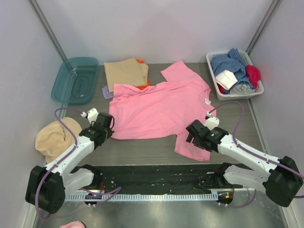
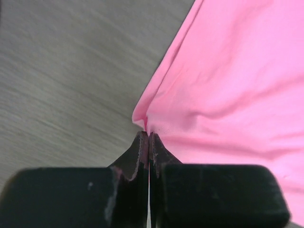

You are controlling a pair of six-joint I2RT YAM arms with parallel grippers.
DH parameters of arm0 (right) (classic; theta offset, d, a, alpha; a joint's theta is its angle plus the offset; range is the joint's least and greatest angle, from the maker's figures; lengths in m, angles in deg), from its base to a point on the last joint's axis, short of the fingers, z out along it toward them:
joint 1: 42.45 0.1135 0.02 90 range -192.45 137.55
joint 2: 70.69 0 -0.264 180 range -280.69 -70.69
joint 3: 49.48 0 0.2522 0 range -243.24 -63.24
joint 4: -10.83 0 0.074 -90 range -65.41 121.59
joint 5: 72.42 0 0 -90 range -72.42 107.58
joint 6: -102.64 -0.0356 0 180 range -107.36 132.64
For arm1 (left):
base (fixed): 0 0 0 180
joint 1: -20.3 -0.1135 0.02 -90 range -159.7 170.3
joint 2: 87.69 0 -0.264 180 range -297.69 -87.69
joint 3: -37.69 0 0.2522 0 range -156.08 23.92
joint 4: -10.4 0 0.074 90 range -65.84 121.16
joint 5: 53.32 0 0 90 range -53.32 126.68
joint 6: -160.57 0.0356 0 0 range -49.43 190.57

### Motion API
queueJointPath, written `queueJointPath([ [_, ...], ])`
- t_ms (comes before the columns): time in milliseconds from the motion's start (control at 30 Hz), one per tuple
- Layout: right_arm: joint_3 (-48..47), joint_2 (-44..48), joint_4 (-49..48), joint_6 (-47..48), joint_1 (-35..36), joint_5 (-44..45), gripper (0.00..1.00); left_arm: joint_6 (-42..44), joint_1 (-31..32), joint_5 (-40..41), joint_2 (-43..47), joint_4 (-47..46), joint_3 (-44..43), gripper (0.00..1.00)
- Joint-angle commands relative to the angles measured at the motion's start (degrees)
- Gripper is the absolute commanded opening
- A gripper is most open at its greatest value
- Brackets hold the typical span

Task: Fold and stack the t-shirts
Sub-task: Fold the tshirt

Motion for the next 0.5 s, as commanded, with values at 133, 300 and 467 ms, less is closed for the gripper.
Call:
queueJointPath([
  [133,-1.26,2.07,5.17,1.58,0.30,-2.23,0.82,8.03,-4.73,3.31,-9.87,-4.08,-10.36,0.00],
  [300,-1.00,3.12,6.93,1.58,0.30,-3.38,0.83,11.11,-8.86,2.43,-13.39,-6.28,-13.35,0.00],
  [467,-1.17,3.04,7.55,1.40,0.56,-5.31,0.83,11.38,-12.81,1.29,-16.38,-7.69,-14.23,0.00],
])
